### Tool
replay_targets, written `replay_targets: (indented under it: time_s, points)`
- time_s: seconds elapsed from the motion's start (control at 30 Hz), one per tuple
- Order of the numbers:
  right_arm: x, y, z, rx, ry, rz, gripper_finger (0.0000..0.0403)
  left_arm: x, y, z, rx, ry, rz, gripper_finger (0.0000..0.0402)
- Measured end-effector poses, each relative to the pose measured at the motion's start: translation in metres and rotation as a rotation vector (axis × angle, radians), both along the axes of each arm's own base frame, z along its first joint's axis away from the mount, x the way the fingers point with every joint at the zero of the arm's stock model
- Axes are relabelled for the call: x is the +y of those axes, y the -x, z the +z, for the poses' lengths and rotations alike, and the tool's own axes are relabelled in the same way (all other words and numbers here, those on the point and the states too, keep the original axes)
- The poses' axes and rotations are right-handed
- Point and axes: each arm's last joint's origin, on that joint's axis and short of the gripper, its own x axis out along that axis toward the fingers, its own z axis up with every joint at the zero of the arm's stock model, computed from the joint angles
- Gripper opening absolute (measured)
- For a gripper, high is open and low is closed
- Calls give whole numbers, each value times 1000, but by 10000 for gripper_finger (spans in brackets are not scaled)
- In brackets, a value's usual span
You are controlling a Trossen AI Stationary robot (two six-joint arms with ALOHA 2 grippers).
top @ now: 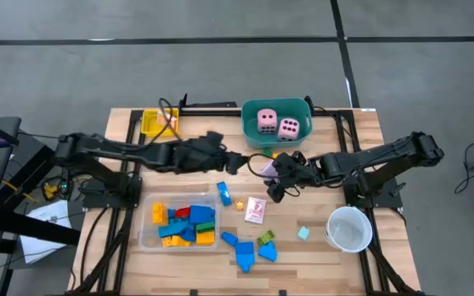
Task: Pick & Place Toys
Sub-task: Put the pink playing card into the yellow bin
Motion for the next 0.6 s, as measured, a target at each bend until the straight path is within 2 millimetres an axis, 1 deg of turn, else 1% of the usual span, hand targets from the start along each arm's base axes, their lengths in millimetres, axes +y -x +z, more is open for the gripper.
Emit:
replay_targets:
  time_s: [0.13,0.23,0.3,0.37,0.43,0.6]
  points:
    - [0,-1,1,-8,12,15,312,11,-16,-24,68,60,-4,272]
    - [0,-2,2,-22,11,17,312,10,-27,-36,71,95,-67,273]
    - [-1,-3,2,-25,10,13,312,7,-32,-39,49,103,-97,273]
    - [-2,-3,2,-24,10,11,312,4,-36,-37,6,102,-108,273]
    - [-2,-3,2,-29,14,5,312,3,-37,-35,-20,100,-110,273]
    - [-7,-5,4,-49,15,-11,312,3,-37,-35,-19,100,-107,273]
